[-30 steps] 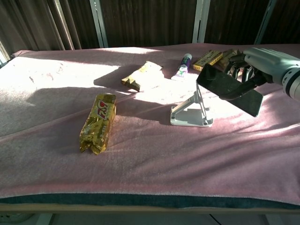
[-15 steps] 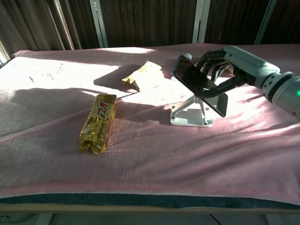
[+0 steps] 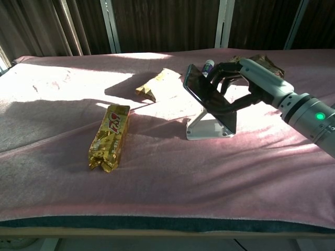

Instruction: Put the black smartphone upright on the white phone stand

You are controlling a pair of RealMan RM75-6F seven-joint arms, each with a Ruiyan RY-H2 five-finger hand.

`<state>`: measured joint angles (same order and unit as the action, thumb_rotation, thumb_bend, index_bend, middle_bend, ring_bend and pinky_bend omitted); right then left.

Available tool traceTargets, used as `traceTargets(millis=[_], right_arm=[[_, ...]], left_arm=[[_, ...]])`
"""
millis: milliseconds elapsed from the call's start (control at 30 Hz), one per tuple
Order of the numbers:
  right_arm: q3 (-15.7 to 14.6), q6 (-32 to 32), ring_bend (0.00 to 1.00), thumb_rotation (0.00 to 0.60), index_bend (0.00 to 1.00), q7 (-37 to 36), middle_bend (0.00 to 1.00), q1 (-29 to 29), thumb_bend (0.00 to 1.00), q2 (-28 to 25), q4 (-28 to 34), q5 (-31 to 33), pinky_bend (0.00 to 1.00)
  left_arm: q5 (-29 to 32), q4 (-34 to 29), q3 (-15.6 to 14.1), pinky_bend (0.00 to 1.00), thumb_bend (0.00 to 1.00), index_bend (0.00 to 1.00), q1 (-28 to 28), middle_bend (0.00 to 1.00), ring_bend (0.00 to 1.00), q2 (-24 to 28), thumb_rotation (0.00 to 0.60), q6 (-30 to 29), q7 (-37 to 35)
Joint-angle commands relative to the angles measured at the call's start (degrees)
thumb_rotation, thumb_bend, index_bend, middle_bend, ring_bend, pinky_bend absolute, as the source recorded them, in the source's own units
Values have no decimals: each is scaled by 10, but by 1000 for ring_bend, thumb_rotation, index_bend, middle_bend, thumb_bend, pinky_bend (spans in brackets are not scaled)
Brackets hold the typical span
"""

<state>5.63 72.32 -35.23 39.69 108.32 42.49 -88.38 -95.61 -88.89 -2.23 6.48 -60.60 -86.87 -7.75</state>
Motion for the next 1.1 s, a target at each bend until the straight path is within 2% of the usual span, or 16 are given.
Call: traceTargets(millis=[33, 300, 733, 1100], right_arm=[[-12, 1, 560, 600, 1000, -75, 778, 4, 262, 35, -62, -15, 444], [-15, 16, 560, 600, 1000, -174, 778, 2, 262, 68, -141, -20, 444], [-5, 36, 560, 600, 1000, -208, 778, 7, 262, 77, -176, -16, 444], [-1, 22, 560, 600, 1000, -243, 778, 27, 262, 123, -242, -11, 444]], left_arm=[[1, -1, 0, 142, 386, 0, 1, 12, 11, 0, 600, 2, 1], [5, -2, 1, 143, 386, 0, 3, 12, 14, -1, 600, 7, 4], [7, -5, 1, 143, 385, 0, 5, 12, 15, -2, 600, 11, 12], [13, -7, 2, 143, 385, 0, 9, 12, 15, -4, 600, 22, 18]])
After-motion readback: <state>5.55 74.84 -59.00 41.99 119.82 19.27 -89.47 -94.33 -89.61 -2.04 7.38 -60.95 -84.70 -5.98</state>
